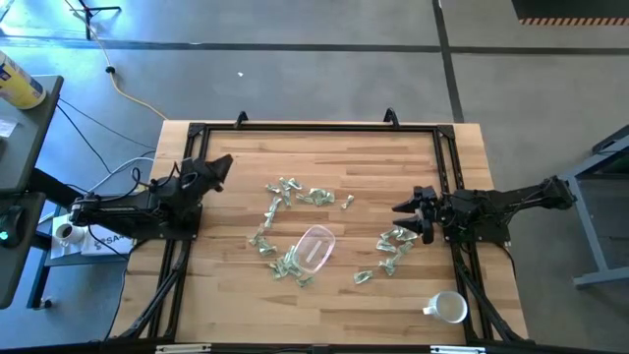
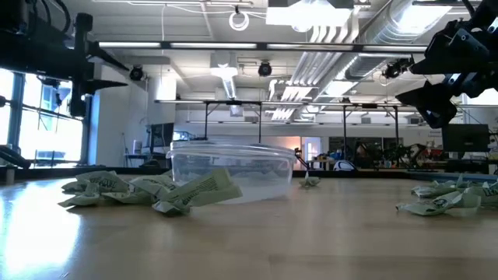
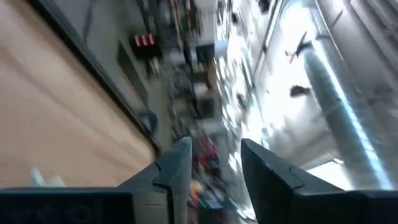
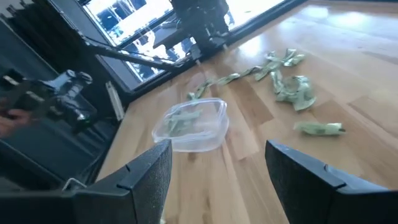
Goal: Pick and place Stevia / Truvia into bins
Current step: Put the stevia packet into the transparent bin
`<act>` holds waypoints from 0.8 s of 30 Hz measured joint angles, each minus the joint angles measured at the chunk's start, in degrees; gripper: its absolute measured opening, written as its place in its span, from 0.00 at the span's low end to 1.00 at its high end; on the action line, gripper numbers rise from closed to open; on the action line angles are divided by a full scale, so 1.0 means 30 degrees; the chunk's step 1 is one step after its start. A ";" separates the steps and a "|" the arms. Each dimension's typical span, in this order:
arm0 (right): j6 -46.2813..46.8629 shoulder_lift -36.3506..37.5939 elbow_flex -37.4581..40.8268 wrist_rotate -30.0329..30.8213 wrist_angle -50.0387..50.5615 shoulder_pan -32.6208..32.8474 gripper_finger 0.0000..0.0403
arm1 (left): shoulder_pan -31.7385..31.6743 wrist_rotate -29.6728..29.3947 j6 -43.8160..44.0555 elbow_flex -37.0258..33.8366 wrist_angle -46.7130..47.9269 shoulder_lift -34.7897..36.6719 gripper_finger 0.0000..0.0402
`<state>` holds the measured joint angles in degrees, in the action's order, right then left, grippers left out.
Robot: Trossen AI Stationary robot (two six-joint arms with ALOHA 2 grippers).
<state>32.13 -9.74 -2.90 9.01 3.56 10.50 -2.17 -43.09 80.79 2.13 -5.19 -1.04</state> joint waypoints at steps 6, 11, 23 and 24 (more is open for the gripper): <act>0.3548 0.0015 0.0000 0.4091 -0.2057 0.0000 0.62 | -0.0017 0.1551 0.1088 0.0000 -0.2163 -0.1039 0.43; 0.6742 0.0002 0.0000 0.9412 -0.4166 0.0000 0.62 | -0.0025 0.2423 -0.0559 0.0007 -0.3581 -0.2729 0.43; 0.7348 -0.2036 -0.0021 1.0836 -1.2596 -0.0495 0.62 | -0.0025 0.9524 -0.3006 0.0007 -0.3724 -0.6908 0.43; 0.8057 -0.2740 -0.0197 1.0386 -1.2367 -0.0707 0.62 | -0.0018 1.0171 -0.3379 0.0007 -0.3681 -0.7170 0.43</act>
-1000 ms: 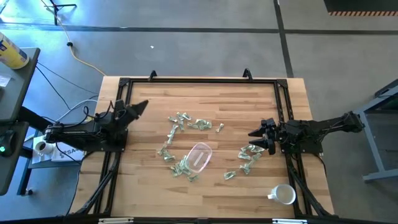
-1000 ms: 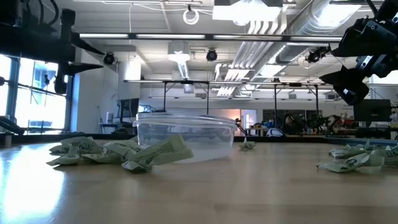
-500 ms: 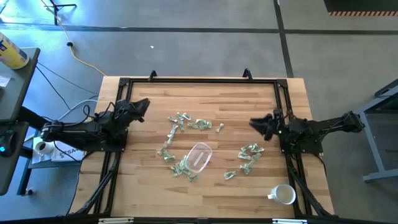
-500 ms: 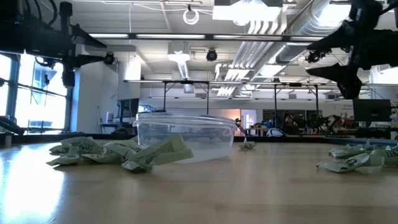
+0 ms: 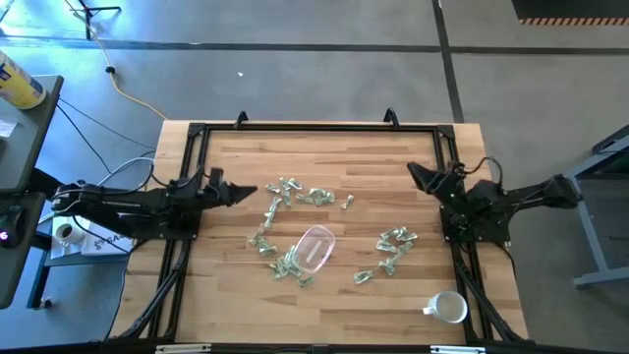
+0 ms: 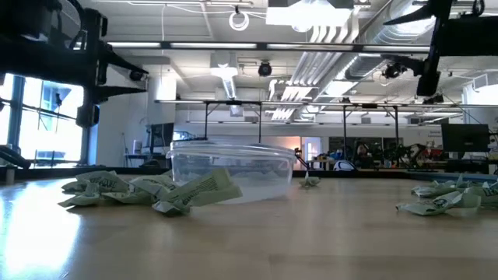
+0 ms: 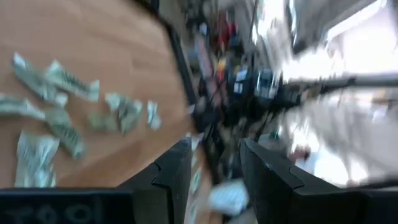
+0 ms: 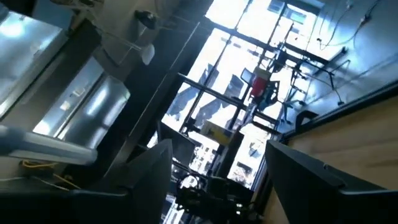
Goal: Pick and place Stevia / Truvia into bins
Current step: Put the stevia packet into the transparent bin
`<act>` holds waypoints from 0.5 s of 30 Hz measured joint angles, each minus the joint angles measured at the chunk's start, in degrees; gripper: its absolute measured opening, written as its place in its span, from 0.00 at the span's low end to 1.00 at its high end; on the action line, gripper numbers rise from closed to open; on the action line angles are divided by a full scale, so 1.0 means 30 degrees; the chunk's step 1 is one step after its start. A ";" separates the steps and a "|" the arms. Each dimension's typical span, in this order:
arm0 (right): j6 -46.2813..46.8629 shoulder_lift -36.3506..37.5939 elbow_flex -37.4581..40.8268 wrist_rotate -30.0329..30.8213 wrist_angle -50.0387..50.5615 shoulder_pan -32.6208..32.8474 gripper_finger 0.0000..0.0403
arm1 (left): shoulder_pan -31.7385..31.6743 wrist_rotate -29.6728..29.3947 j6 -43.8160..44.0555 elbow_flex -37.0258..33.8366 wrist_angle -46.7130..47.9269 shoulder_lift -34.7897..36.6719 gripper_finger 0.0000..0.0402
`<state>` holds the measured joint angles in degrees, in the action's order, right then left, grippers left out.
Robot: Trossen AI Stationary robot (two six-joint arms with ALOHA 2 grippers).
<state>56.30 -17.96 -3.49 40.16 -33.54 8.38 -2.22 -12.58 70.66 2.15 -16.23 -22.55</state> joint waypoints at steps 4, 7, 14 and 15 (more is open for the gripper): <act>0.2162 -0.4905 -0.2572 -0.1451 0.3039 -0.0525 0.62 | -0.0007 0.1234 -0.1079 0.0000 0.0214 -0.1134 0.43; 0.2876 -0.9471 -0.5880 -0.3674 0.6671 -0.0975 0.62 | -0.0007 0.1445 -0.1148 0.0000 0.0421 -0.1868 0.43; 0.0436 -1.7614 -1.3877 -0.7539 2.1334 -0.3096 0.62 | -0.0823 0.2838 -0.1039 0.0000 0.0436 -0.2276 0.43; -0.1579 -1.8597 -1.4766 -0.8341 2.2130 -0.3388 0.62 | -0.1037 0.3146 -0.1060 0.0000 0.0472 -0.2282 0.43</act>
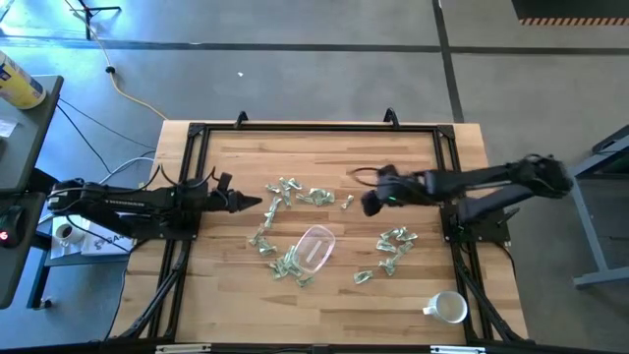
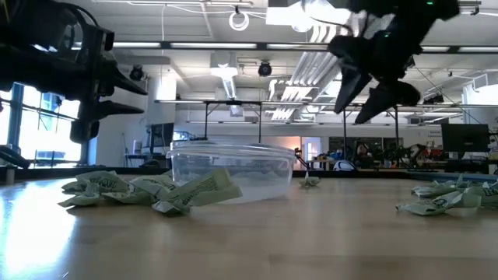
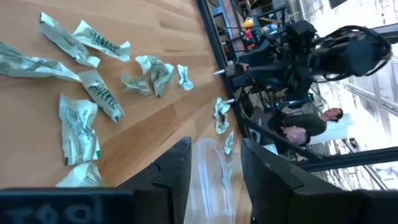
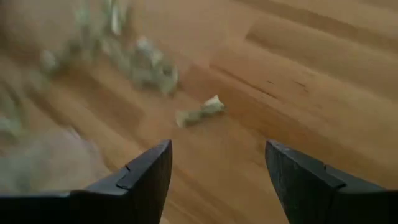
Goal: Pick and place Stevia / Truvia into bins
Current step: Put the stevia packet into the transparent bin
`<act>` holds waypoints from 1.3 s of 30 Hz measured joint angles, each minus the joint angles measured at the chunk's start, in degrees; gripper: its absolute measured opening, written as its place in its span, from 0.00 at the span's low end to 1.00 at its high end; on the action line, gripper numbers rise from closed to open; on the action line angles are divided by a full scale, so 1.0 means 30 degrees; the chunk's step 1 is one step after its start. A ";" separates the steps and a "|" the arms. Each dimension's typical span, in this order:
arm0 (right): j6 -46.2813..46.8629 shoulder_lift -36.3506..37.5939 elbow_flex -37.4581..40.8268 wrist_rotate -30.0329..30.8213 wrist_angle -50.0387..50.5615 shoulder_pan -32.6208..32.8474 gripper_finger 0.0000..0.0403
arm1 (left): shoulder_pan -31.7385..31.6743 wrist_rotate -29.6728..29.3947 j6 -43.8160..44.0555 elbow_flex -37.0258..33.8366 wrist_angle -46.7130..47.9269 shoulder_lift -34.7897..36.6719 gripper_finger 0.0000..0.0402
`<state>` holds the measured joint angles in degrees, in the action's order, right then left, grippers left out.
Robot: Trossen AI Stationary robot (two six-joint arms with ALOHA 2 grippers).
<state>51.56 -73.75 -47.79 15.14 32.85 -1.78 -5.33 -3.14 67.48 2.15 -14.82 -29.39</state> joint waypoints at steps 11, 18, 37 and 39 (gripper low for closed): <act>-1.7596 -0.8712 -0.6995 -0.2982 0.5077 -0.1463 0.61 | -0.0850 0.0410 -0.0265 0.0000 0.0024 0.0002 0.43; -2.2497 -0.9874 -0.7131 -0.4389 0.3844 -0.2501 0.61 | -0.0850 0.0424 -0.0369 0.0007 0.0881 0.0002 0.43; -2.3686 -1.2300 -0.6930 -0.4539 0.1720 -0.3413 0.47 | -0.0850 0.0272 -0.0361 0.0015 0.1770 0.0010 0.43; -2.3284 -1.2318 -0.6923 -0.4531 0.1818 -0.3560 0.37 | -0.0850 0.0256 -0.0357 0.0015 0.1924 0.0010 0.43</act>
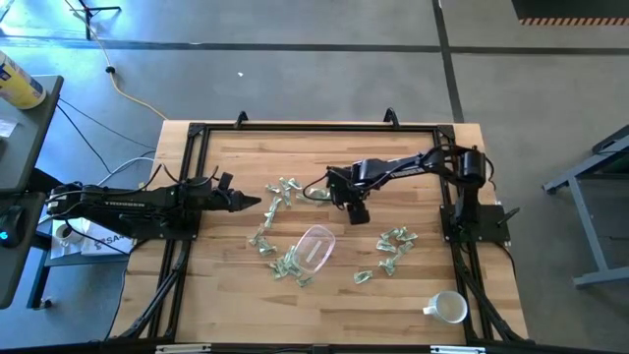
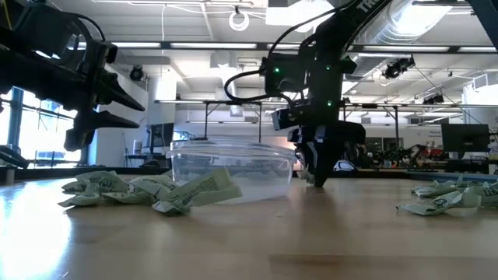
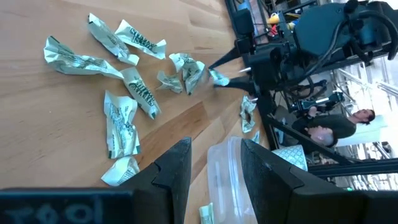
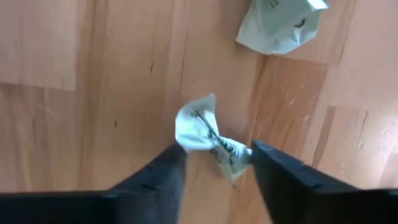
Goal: Pick and place Stevia / Truvia into bins
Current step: Put the stevia packet into the transparent bin
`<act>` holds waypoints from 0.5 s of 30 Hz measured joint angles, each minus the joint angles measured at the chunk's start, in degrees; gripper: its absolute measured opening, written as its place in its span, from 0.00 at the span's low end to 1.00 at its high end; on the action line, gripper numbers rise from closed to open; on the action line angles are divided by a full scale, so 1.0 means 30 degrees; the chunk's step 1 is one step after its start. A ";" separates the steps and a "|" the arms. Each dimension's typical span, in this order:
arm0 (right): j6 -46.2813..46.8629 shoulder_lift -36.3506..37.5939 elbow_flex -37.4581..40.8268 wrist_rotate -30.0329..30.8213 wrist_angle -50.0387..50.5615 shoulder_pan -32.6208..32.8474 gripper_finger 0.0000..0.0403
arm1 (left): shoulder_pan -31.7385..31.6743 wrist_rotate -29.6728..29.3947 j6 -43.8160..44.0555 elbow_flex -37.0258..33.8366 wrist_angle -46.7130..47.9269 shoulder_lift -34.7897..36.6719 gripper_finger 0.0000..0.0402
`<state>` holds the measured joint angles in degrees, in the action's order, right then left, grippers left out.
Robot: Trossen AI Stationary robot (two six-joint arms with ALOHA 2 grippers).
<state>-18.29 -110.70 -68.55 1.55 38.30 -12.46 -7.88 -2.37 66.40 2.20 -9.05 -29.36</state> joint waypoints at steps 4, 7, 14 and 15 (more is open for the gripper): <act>0.0220 -0.0028 0.0007 0.0143 0.0043 -0.0167 0.14 | 0.0000 -0.0044 0.0010 0.0000 0.0074 0.0000 0.43; 0.1972 -0.0072 -0.0288 -0.0137 0.0667 -0.0174 0.03 | 0.0000 -0.0051 0.0010 0.0000 0.0077 -0.0006 0.43; 0.6051 0.0459 -0.3358 -0.3564 0.1725 0.1031 0.03 | 0.0000 -0.0073 -0.0005 0.0000 0.0075 -0.0007 0.43; 0.6285 0.0516 -0.3997 -0.4367 0.1712 0.1293 0.02 | 0.0000 -0.0101 -0.0012 0.0000 0.0069 -0.0001 0.43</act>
<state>0.56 -109.15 -80.55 -11.55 43.44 -8.58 -7.88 -2.67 66.37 2.20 -8.84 -29.37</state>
